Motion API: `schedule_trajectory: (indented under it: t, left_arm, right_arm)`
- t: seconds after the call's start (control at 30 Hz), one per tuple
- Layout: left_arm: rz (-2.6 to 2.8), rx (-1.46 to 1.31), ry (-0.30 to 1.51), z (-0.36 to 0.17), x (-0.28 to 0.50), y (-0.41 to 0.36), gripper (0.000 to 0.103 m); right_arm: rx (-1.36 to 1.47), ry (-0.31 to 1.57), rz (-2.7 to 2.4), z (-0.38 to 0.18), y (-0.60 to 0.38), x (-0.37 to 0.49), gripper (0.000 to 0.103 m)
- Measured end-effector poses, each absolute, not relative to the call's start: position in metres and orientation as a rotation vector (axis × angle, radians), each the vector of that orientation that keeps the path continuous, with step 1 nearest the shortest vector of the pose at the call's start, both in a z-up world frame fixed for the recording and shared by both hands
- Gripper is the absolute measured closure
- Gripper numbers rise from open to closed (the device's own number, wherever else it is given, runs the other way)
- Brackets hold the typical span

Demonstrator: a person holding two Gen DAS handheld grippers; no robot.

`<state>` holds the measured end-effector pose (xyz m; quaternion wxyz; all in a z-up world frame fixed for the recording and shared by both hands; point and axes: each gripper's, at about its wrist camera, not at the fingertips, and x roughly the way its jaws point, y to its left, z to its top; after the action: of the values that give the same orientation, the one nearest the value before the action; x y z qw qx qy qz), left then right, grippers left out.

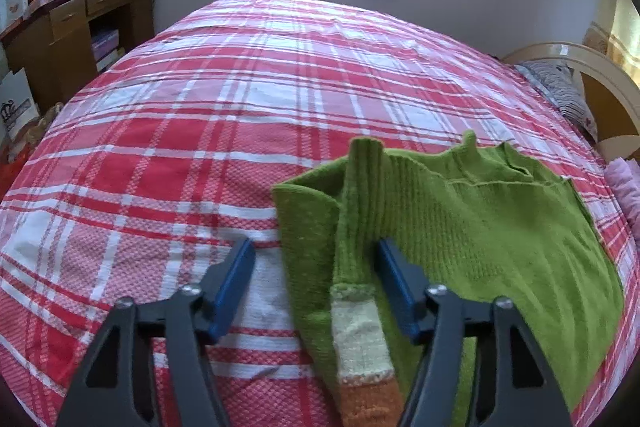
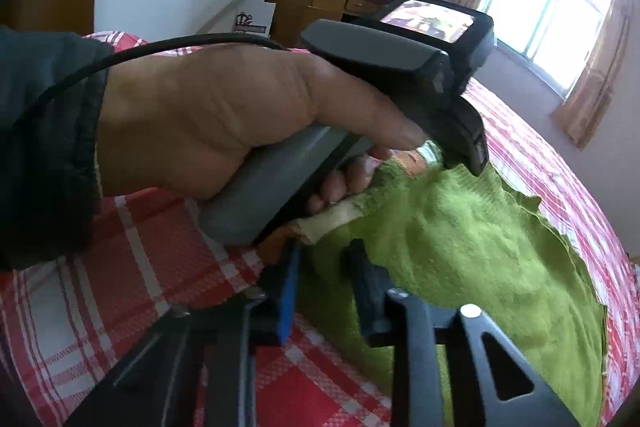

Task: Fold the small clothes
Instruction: 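Reach both tools to the striped side edge and close on it, then lift the gripped side edge with both tools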

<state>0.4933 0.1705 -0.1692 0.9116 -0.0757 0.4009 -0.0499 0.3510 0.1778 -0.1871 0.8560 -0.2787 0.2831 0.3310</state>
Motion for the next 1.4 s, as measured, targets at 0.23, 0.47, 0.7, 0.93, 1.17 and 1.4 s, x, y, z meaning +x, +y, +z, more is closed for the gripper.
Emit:
schedule_trajectory:
  t: [0.23, 0.47, 0.7, 0.93, 1.17, 1.4]
  left_arm:
    - [-0.145, -0.19, 0.829, -0.17, 0.494, 0.173, 0.052]
    - [-0.204, -0.272, 0.83, -0.172, 0.495, 0.182, 0.066]
    - [-0.239, -0.326, 0.825, -0.175, 0.495, 0.187, 0.082]
    - [-0.238, -0.341, 0.856, -0.168, 0.497, 0.18, 0.089]
    - [-0.285, -0.445, 0.814, -0.14, 0.486, 0.172, 0.09]
    - [-0.32, -0.425, 0.775, -0.108, 0.486, 0.145, 0.091]
  right_arm:
    - [-0.575, 0.597, 0.691, -0.189, 0.176, 0.354, 0.084]
    - [-0.549, 0.607, 0.689, -0.192, 0.171, 0.364, 0.086]
    - [-0.558, 0.598, 0.689, -0.193, 0.172, 0.364, 0.092]
    - [-0.436, 0.614, 0.73, -0.182, 0.152, 0.37, 0.1]
    - [-0.227, 0.603, 0.751, -0.152, 0.103, 0.373, 0.1]
    - [-0.077, 0.578, 0.728, -0.126, 0.049, 0.378, 0.1]
